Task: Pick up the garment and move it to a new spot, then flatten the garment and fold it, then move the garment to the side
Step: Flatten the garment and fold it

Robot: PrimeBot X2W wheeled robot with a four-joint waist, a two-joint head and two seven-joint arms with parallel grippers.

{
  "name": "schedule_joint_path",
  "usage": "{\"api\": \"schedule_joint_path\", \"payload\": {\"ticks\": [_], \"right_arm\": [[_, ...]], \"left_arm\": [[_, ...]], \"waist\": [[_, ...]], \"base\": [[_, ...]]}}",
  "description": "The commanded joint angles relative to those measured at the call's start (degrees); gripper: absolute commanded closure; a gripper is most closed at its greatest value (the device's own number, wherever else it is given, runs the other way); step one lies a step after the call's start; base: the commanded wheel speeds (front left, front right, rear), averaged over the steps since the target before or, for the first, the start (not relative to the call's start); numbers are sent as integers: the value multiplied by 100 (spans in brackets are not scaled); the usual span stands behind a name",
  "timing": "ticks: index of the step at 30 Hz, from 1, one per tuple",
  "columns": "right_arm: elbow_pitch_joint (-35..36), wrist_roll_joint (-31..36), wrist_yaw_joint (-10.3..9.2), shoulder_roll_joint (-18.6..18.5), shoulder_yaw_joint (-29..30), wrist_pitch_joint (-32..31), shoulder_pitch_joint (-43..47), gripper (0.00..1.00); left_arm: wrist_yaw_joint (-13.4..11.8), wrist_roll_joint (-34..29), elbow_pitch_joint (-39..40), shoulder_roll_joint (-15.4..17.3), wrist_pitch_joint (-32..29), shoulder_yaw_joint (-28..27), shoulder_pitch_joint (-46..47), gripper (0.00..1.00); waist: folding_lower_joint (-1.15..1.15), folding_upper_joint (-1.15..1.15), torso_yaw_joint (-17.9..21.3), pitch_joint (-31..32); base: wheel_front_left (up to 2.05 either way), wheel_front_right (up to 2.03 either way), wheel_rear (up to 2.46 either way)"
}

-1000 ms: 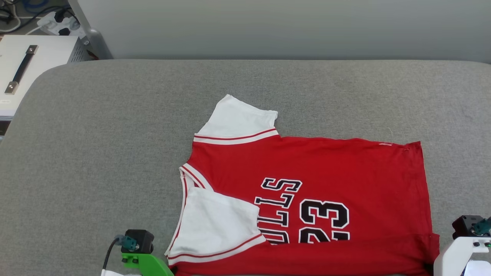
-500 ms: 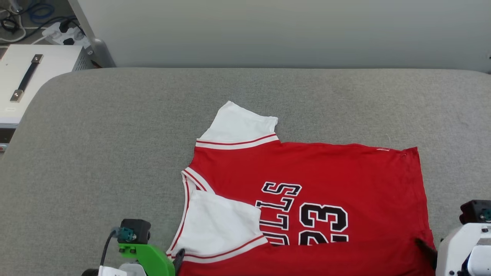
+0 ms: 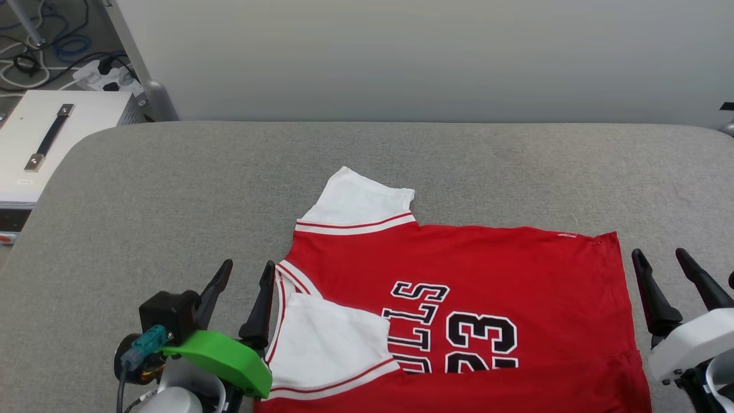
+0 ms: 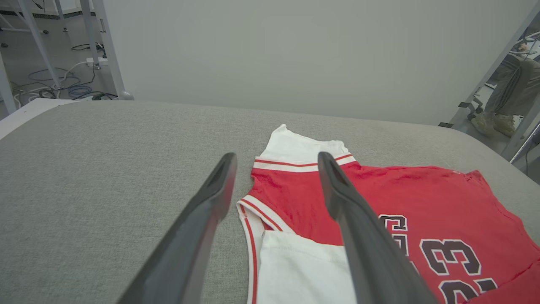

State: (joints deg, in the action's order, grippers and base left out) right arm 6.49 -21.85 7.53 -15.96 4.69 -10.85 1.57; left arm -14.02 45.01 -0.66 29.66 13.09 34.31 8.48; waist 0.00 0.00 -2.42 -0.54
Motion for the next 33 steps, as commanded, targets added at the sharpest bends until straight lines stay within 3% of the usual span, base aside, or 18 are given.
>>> {"api": "schedule_joint_path", "payload": {"ticks": [1,10,14,18,26,33], "right_arm": [[45,95,-4,82,-36,302,78,0],[50,424,-4,543,-132,1710,211,0],[-59,573,-4,675,-213,1918,141,0],[-156,629,-4,726,-314,1984,-7,0],[-175,657,-4,762,-531,2048,-439,0],[-255,645,-4,803,-757,2141,-815,0]], "left_arm": [[45,-160,1,-92,113,-86,-94,0],[541,-1200,82,-692,189,-897,-319,0],[882,-1510,-132,-887,189,-1115,-126,0],[1206,-1670,-653,-824,83,-1030,461,0],[1883,-1584,-1623,-512,-1646,-746,2526,0],[2129,-1115,-2566,-311,-3534,-323,4187,0]], "waist": [[0,0,24,-16],[0,0,181,-253],[0,0,310,-478],[0,0,480,-801],[0,0,849,-1527],[0,0,1170,-2071]], "base": [[0,0,0],[0,0,0],[0,0,0],[0,0,0],[0,0,0],[0,0,0]]}}
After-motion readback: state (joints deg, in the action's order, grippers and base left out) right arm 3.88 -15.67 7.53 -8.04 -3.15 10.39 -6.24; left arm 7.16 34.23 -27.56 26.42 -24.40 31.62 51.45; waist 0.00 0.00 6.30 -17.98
